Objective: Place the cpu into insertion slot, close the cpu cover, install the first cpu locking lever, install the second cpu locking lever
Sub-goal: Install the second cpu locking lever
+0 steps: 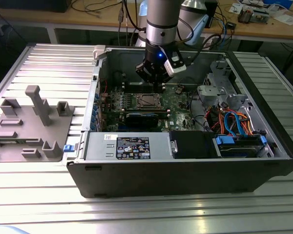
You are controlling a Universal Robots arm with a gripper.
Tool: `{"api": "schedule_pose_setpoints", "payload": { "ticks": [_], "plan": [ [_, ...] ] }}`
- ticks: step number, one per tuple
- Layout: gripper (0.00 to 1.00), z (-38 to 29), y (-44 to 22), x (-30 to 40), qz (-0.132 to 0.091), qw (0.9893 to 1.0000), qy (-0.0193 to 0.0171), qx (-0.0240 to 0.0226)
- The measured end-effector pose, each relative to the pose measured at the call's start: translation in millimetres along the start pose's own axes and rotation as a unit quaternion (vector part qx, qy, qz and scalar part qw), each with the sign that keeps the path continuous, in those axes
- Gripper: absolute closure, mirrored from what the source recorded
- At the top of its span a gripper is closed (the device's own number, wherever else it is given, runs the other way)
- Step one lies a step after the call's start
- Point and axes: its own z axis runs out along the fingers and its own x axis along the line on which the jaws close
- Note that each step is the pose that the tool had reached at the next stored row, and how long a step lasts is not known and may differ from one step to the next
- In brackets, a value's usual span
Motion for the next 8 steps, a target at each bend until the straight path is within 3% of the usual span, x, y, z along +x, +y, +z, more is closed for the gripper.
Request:
{"api": "schedule_pose_setpoints", "payload": {
  "ticks": [4, 8],
  "plan": [
    [0.89, 0.0, -6.4, -0.1, -0.005, 1.0000, 0.0001, -0.0002],
    [0.89, -0.1, -6.5, -0.1, -0.005, 1.0000, 0.0001, -0.0001]
  ]
}}
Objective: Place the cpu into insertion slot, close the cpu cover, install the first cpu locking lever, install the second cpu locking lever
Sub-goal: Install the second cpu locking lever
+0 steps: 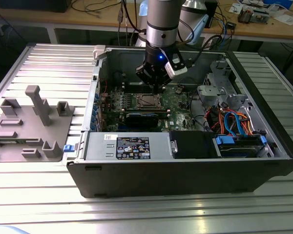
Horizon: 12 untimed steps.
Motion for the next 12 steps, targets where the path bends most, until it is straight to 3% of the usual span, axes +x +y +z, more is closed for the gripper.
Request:
{"api": "schedule_pose_setpoints", "payload": {
  "ticks": [12],
  "plan": [
    [0.89, 0.0, -2.7, -0.1, 0.000, 1.0000, 0.0000, 0.0000]
  ]
}}
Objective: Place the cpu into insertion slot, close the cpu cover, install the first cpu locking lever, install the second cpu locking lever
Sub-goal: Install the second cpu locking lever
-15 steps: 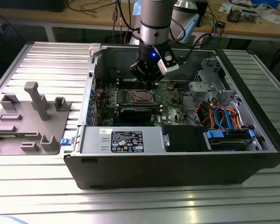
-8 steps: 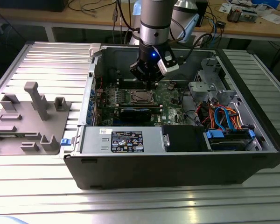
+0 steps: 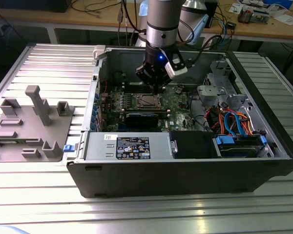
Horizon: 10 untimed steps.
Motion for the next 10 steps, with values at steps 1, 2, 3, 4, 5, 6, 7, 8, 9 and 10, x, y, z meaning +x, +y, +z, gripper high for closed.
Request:
{"api": "schedule_pose_setpoints", "payload": {
  "ticks": [1, 2, 3, 4, 5, 6, 7, 8, 9, 10],
  "plan": [
    [0.89, 0.0, -1.3, 0.0, 0.000, 1.0000, 0.0000, 0.0000],
    [0.89, 0.0, -3.9, -0.1, 0.000, 1.0000, 0.0000, -0.0001],
    [0.89, 0.0, -5.8, -0.1, 0.000, 1.0000, 0.0000, 0.0000],
    [0.89, -0.1, -8.3, -0.1, 0.000, 1.0000, 0.0000, 0.0000],
    [0.89, 0.0, -9.4, -0.2, 0.000, 1.0000, -0.0001, 0.0000],
    [0.89, -0.1, -10.5, -0.2, 0.000, 1.0000, 0.0000, 0.0000],
    [0.89, -0.2, -12.2, -0.2, -0.001, 1.0000, 0.0000, 0.0000],
    [0.89, 0.0, -12.7, -0.2, -0.006, 1.0000, 0.0003, -0.0002],
    [0.89, 0.0, -12.7, -0.1, -0.021, 0.9998, 0.0007, -0.0007],
    [0.89, 0.2, -12.8, -0.2, -0.034, 0.9994, 0.0026, -0.0011]
  ]
}}
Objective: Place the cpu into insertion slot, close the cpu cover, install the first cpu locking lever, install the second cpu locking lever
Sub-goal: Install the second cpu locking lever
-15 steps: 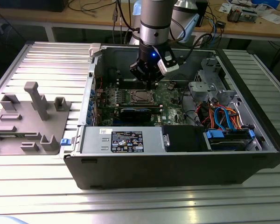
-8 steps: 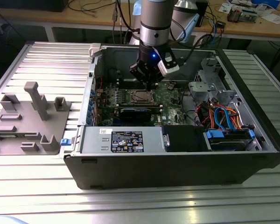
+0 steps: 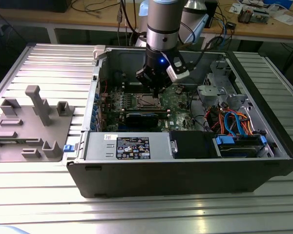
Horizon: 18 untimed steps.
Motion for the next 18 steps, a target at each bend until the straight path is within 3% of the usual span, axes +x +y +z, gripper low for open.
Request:
{"api": "schedule_pose_setpoints", "payload": {
  "ticks": [2, 3, 4, 8, 15, 16, 18],
  "plan": [
    [0.89, 0.0, -0.6, 0.1, -0.003, 1.0000, 0.0046, -0.0013],
    [0.89, 0.1, -2.1, 0.2, -0.003, 0.9999, 0.0107, -0.0033],
    [0.89, 0.2, -4.5, 0.3, -0.003, 0.9999, 0.0138, -0.0040],
    [0.89, 2.0, -12.8, 0.9, -0.003, 0.9999, 0.0144, -0.0054],
    [0.89, 2.7, -18.5, 10.3, -0.005, 0.9998, 0.0147, -0.0079],
    [0.89, 2.9, -19.6, 10.9, -0.005, 0.9998, 0.0143, -0.0159],
    [0.89, 3.0, -20.5, 18.0, -0.005, 0.9996, 0.0140, -0.0229]
  ]
}}
